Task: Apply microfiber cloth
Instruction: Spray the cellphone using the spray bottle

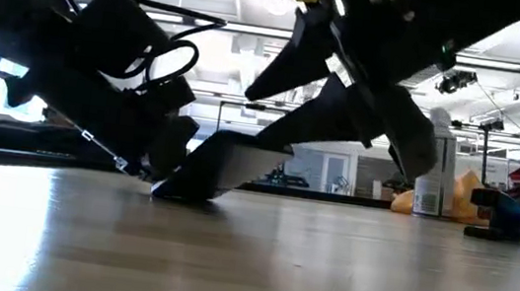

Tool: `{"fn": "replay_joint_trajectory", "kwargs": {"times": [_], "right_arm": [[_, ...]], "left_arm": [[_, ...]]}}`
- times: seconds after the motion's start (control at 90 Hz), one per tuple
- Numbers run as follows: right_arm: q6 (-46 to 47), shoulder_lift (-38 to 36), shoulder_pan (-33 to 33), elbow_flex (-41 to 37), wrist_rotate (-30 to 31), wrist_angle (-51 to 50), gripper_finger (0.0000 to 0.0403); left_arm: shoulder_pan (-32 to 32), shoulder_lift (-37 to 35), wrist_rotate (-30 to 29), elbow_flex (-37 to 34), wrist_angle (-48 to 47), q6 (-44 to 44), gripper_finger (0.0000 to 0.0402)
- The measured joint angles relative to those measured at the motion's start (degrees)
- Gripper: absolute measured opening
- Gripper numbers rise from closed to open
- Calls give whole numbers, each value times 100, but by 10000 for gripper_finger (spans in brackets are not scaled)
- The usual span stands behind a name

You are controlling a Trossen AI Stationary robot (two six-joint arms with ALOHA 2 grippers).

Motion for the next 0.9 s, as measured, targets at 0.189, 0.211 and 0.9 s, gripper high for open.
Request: {"fn": "replay_joint_trajectory", "kwargs": {"times": [0.189,0.211,0.9], "right_arm": [[-795,-2,-2,10,-184,-226,194],[-908,-2,-2,8,-210,-288,194],[660,15,-85,-10,-1298,-1443,194]], "left_arm": [[-4,0,-2,2,17,10,0],[-4,0,-2,2,20,10,0],[-15,7,-48,11,-2,30,0]]}}
